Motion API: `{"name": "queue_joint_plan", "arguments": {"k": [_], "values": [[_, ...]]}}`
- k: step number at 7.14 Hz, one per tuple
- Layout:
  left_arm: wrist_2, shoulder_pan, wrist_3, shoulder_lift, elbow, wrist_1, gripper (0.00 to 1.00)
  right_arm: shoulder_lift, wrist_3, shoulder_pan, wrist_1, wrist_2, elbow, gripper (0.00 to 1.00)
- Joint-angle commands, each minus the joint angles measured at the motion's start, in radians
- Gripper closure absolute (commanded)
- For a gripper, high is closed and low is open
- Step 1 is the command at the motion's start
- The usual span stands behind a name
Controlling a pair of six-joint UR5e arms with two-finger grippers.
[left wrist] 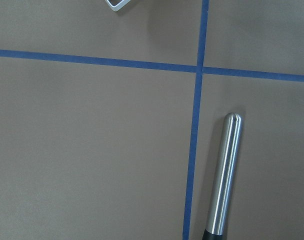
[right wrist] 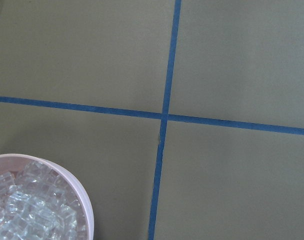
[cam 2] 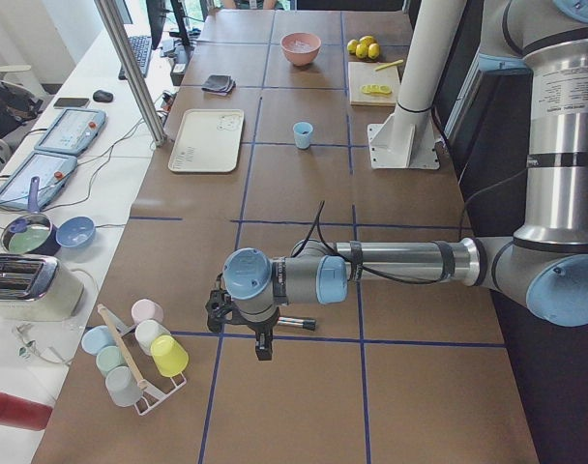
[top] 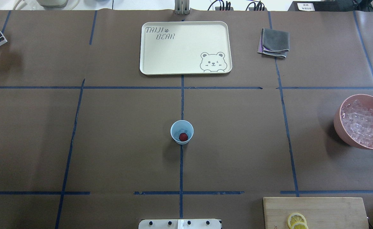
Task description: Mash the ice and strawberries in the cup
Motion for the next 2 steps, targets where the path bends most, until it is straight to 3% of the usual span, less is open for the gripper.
{"name": "queue_joint_plan", "arguments": {"k": [1, 2], "values": [[0.000, 0.000, 0.001, 0.001, 0.000, 0.000, 0.00, 0.000, 0.000, 0.000, 0.000, 0.000, 0.001, 0.01], [0.000, 0.000, 0.001, 0.002, 0.000, 0.000, 0.00, 0.000, 0.000, 0.000, 0.000, 0.000, 0.003, 0.01]]}}
